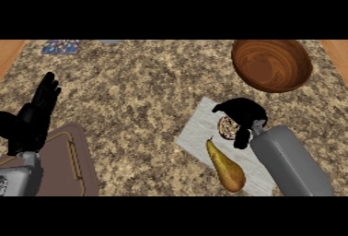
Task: Pick the cupcake from the placemat and place it in the bowl
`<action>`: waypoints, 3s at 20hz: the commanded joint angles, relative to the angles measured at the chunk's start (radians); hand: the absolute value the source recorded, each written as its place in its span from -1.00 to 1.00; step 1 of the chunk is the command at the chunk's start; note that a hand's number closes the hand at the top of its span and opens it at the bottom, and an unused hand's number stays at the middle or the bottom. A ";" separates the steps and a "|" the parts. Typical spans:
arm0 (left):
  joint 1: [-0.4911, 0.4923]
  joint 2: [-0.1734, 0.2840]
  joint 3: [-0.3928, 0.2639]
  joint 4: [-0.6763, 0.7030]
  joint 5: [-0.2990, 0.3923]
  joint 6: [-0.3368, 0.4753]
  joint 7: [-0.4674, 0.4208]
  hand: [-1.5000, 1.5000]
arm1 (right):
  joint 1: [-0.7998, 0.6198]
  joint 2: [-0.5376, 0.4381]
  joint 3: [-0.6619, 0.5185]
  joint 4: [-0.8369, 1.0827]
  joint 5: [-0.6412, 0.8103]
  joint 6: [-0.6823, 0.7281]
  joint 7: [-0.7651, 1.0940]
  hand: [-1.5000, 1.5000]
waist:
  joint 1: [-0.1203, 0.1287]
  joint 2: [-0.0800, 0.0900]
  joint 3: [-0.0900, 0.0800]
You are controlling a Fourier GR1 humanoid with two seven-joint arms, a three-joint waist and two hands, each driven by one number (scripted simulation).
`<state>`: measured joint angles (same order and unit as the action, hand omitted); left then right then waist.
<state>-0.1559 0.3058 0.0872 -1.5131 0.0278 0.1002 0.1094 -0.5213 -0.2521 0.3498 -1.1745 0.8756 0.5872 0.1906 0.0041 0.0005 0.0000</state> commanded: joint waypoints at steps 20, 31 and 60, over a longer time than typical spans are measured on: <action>0.001 -0.020 0.039 -0.036 -0.032 -0.042 0.031 0.00 | -0.062 0.110 -0.019 0.050 0.150 -0.185 -0.196 1.00 | -0.003 -0.002 0.000; 0.033 -0.040 0.050 -0.056 -0.027 -0.036 0.037 0.00 | -0.037 0.078 -0.133 -0.432 0.126 -0.203 -0.074 1.00 | -0.026 -0.014 -0.001; 0.011 -0.052 0.054 -0.004 -0.042 -0.093 -0.030 0.00 | -0.412 -0.155 -0.649 0.390 -0.073 -0.494 -0.453 1.00 | 0.035 0.015 0.001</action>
<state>-0.1541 0.2425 0.1283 -1.5307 -0.0337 0.0372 0.1063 -0.9012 -0.3672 -0.2659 -0.9849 0.7831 0.1998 -0.1425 0.0270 0.0095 0.0003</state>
